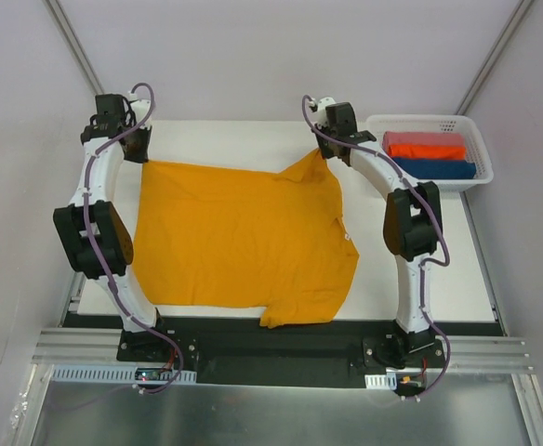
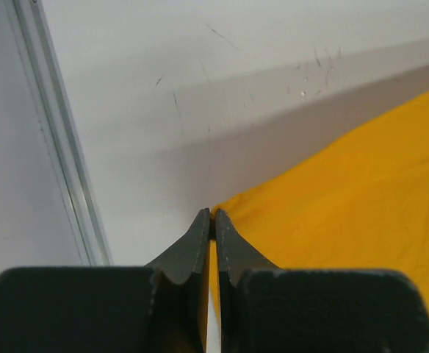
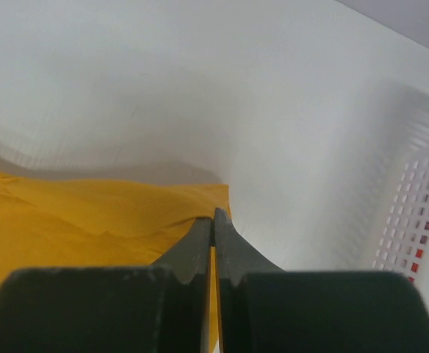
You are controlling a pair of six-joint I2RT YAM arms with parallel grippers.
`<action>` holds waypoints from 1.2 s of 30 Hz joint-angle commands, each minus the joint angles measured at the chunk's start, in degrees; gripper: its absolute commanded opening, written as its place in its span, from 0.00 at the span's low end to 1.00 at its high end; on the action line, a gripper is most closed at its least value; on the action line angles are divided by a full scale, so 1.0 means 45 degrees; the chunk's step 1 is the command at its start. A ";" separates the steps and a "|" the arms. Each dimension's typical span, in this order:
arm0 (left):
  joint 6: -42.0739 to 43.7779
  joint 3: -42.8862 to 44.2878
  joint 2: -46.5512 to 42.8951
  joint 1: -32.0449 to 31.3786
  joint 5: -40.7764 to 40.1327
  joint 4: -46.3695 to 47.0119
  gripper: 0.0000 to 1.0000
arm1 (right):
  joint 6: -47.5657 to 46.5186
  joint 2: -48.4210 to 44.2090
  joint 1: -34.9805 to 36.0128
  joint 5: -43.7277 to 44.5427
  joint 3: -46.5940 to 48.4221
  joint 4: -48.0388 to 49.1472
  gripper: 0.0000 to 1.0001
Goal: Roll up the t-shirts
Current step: Flatten out the T-shirt at the center of the board.
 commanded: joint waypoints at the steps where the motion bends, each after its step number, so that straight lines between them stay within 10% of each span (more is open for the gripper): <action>1: -0.0167 0.0460 -0.0160 -0.0181 -0.0391 -0.0106 0.00 | 0.0052 -0.0284 -0.0085 0.0488 0.1503 0.0861 0.01; 23: -0.0170 0.0752 -0.8299 -0.1431 -0.0114 -0.0848 0.00 | -0.0884 -0.9228 -0.0283 0.0211 -0.1481 -0.0386 0.01; 36: -0.0070 0.0949 -1.2815 -0.0377 -0.1656 -0.0419 0.00 | -0.3013 -1.4736 0.1926 0.0471 -0.0372 -0.5678 0.01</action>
